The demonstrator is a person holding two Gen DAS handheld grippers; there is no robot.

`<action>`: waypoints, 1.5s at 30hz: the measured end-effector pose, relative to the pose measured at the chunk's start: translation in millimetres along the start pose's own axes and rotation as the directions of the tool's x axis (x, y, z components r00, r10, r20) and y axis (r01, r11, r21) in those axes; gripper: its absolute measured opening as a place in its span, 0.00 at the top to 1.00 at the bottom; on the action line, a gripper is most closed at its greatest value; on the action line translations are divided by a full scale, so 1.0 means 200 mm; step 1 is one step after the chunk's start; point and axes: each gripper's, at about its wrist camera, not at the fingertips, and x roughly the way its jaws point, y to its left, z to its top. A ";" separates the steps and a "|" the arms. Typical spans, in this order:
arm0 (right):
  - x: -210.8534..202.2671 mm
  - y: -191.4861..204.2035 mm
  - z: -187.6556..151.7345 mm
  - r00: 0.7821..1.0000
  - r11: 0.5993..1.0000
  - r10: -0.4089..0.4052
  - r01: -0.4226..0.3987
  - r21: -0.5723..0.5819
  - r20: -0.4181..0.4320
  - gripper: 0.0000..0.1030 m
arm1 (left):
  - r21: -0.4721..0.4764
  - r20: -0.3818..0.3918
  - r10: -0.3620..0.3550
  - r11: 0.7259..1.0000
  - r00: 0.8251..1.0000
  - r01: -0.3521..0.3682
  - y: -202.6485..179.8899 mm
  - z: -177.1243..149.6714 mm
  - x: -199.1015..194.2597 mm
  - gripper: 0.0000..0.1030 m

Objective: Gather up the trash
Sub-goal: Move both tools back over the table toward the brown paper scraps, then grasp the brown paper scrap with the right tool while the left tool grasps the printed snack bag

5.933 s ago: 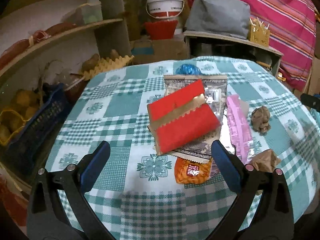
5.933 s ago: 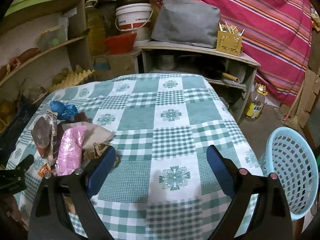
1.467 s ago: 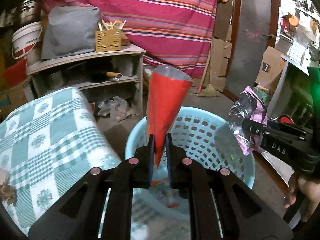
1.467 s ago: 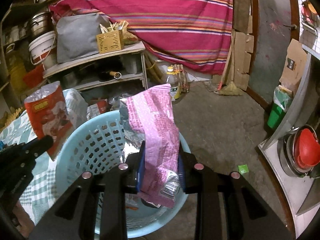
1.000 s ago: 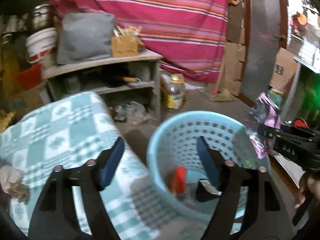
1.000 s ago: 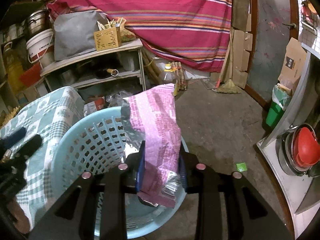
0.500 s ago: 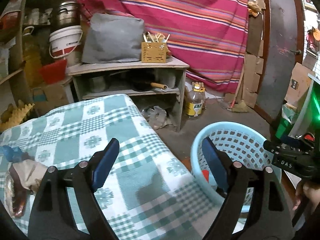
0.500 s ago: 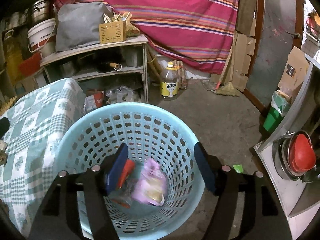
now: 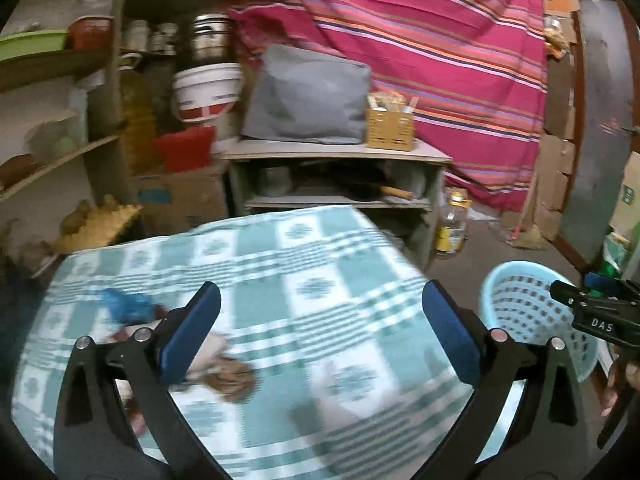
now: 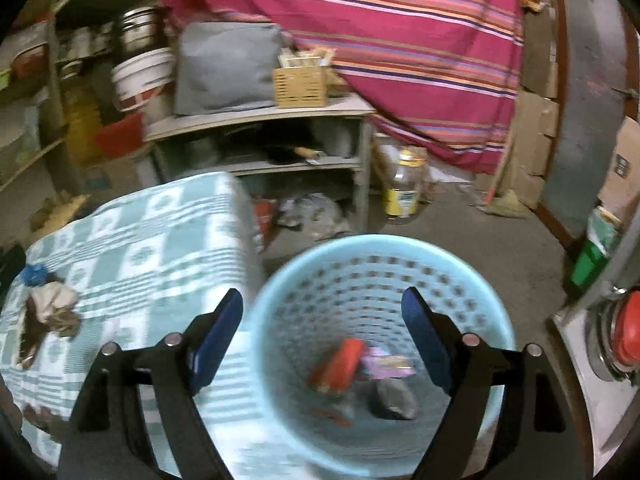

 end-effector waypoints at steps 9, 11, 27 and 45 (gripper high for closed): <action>-0.03 0.54 -0.11 0.989 0.974 0.144 -0.148 -0.169 -0.039 0.22 | -0.031 -0.025 0.169 0.985 0.985 -0.170 0.49 -0.09 -0.14 0.05; -0.04 0.63 -0.16 0.984 0.966 0.173 -0.180 -0.187 -0.052 0.22 | -0.038 -0.037 0.200 0.979 0.979 -0.201 0.59 -0.13 -0.16 0.05; -0.32 1.16 -0.53 0.951 0.902 0.304 -0.306 -0.303 -0.057 0.12 | -0.084 -0.118 0.289 0.950 0.950 -0.300 1.04 -0.51 -0.37 0.05; -0.30 1.33 -0.83 0.962 0.891 0.249 -0.273 -0.362 -0.114 0.12 | -0.139 -0.132 0.290 0.941 0.948 -0.308 1.17 -0.73 -0.48 0.05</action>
